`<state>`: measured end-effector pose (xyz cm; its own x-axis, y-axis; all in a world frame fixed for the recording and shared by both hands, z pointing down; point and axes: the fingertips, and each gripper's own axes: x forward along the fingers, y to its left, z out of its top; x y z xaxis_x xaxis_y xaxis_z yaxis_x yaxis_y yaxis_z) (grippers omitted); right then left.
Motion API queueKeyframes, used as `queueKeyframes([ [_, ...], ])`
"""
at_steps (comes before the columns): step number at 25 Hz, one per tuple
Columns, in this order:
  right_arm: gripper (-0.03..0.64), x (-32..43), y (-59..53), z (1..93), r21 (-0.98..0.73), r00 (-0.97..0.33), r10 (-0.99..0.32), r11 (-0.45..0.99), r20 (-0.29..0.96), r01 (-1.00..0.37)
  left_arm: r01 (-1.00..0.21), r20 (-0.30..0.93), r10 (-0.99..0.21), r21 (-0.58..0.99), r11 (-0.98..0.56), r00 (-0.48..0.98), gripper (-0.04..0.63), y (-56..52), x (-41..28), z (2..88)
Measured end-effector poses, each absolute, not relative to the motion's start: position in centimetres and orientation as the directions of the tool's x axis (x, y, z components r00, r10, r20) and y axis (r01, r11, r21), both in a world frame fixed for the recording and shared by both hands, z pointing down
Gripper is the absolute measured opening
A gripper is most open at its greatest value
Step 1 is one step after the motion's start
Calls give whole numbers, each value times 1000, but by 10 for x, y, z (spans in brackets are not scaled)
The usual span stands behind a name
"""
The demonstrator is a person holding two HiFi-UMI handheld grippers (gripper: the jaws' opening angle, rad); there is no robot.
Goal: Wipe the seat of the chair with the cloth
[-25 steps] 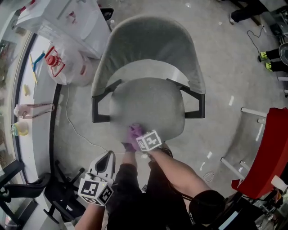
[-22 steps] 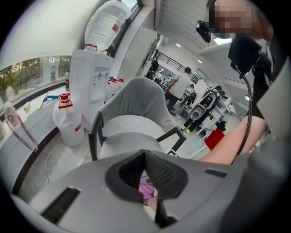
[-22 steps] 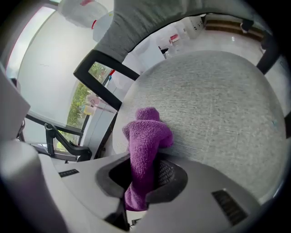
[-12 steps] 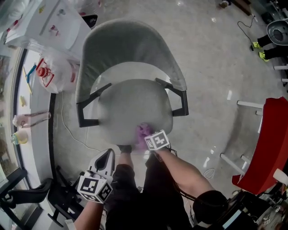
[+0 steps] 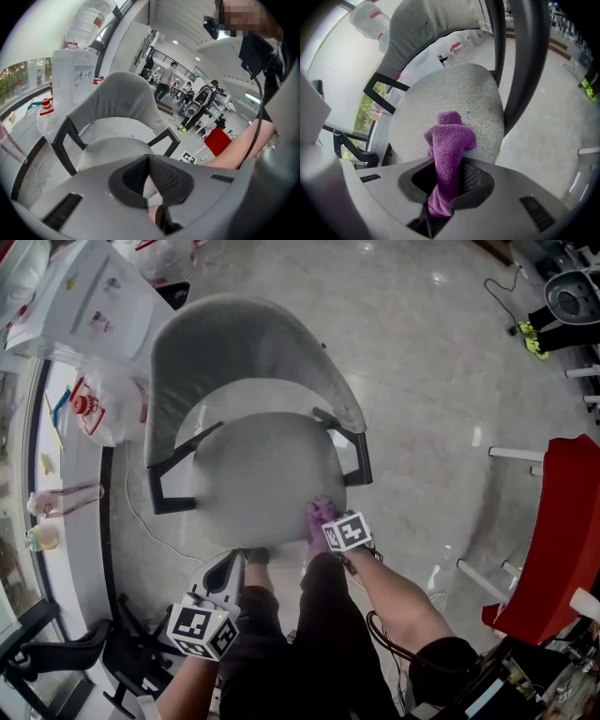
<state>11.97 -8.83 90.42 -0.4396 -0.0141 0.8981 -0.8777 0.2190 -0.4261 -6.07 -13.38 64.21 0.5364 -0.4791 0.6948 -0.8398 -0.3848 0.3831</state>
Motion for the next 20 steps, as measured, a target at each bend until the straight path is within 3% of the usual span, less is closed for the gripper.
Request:
queueKeyframes([
  [10, 77, 173, -89, 899, -311, -329, -44, 228, 943, -923, -832, 689, -476, 381, -403, 546, 6, -138, -49, 633],
  [20, 74, 131, -122, 820, -346, -414, -167, 326, 895, -880, -835, 657, -520, 370, -408, 545, 6, -155, -63, 600],
])
